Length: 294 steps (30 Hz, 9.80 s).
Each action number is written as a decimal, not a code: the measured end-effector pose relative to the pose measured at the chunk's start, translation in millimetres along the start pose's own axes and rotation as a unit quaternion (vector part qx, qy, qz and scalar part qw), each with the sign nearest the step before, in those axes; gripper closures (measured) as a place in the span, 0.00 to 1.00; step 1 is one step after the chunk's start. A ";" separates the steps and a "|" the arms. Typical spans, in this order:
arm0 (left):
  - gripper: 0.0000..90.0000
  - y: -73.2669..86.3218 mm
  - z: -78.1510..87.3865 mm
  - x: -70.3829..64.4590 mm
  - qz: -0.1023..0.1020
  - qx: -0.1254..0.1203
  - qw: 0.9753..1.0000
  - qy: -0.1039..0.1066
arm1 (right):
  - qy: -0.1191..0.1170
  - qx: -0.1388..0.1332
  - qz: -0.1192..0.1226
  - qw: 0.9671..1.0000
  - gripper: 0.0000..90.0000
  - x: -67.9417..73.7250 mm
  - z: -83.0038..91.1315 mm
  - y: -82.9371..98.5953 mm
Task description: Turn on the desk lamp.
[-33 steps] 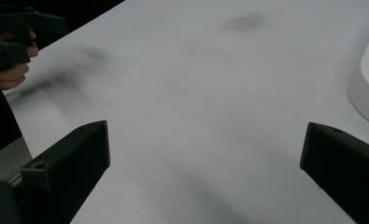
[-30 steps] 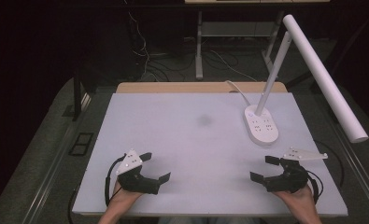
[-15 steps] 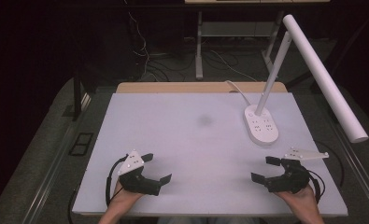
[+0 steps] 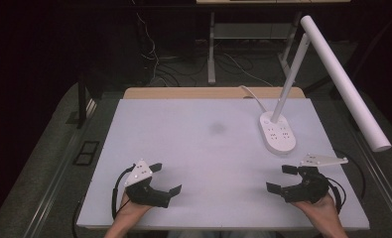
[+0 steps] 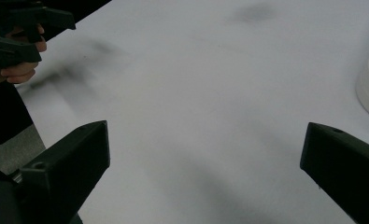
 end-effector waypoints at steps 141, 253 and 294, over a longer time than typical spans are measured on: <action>0.00 0.9 3.7 9.8 0.004 0.002 1.000 -0.021 | 0.123 0.047 -0.063 0.989 0.83 -234.9 -43.9 -44.6; 0.00 -3.2 7.9 5.2 0.001 -0.009 1.000 -0.015 | 0.132 -0.002 -0.111 0.985 0.64 -166.2 -11.9 -51.1; 0.00 -1.8 6.3 1.9 -0.002 -0.003 1.000 -0.003 | 0.014 -0.028 -0.031 0.999 0.00 -20.3 -8.4 0.6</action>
Point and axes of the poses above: each handheld gripper's, and its own axes: z roughly backward along the jaws, y roughly out of its underside, x roughly to its left, the point moved 9 cm from there along -z, roughly forward along the jaws, and after that the axes turned 14 degrees about z, right-handed, at the moved point
